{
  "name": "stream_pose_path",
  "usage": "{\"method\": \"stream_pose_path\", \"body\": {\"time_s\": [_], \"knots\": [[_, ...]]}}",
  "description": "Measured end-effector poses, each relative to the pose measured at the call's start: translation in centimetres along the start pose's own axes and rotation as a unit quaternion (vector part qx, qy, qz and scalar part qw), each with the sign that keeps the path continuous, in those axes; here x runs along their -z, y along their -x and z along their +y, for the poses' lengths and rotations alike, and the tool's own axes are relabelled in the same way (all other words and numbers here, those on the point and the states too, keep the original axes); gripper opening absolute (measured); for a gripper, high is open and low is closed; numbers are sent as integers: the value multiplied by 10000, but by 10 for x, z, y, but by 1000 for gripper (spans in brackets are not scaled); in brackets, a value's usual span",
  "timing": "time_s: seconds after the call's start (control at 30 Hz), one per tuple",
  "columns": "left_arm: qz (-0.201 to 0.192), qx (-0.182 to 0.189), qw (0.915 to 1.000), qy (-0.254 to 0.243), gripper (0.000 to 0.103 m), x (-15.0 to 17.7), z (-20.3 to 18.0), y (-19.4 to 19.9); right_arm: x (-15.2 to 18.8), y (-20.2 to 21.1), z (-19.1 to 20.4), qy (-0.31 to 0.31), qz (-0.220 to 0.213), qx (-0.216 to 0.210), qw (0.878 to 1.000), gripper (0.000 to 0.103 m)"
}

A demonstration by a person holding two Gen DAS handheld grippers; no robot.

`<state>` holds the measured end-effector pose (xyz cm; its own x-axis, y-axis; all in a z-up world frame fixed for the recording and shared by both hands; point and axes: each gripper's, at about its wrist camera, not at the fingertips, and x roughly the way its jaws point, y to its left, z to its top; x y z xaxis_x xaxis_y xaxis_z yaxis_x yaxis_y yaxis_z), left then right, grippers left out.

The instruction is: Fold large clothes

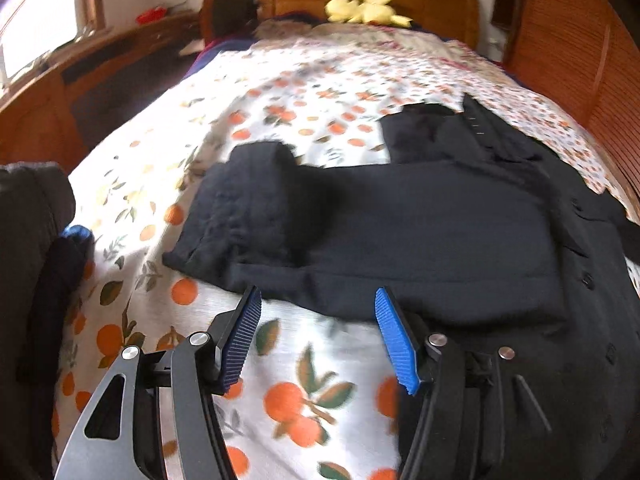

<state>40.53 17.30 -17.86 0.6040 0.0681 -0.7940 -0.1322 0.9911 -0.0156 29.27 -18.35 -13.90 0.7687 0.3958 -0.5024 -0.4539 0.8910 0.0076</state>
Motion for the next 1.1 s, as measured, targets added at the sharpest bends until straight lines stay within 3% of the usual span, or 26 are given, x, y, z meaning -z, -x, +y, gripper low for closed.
{"method": "stream_pose_path", "body": {"time_s": [0.33,0.4,0.47,0.53,0.63,0.77,0.9,1.1], "knots": [[278,107,9985,457,62,-7,24,-35,0,-5,-1,-11,36,-53,10000,96],[242,52,9990,371,47,-7,20,-37,0,-6,-1,-16,47,-44,10000,96],[270,18,9993,255,19,-7,15,-38,0,-5,-3,-28,46,-32,10000,96],[299,68,9994,185,2,-10,12,-37,0,-4,-4,-37,36,-18,10000,96],[164,18,9998,120,1,-16,5,-24,-2,1,-8,-58,6,-4,10000,96],[-196,282,9994,85,0,-23,-12,11,-2,11,-14,-121,-77,35,9999,96],[-567,336,9974,-298,0,-27,-45,52,-3,25,-21,-181,-159,83,9997,96],[-926,863,9895,-699,0,-20,-104,108,-1,41,-32,-217,-190,189,9994,96]]}}
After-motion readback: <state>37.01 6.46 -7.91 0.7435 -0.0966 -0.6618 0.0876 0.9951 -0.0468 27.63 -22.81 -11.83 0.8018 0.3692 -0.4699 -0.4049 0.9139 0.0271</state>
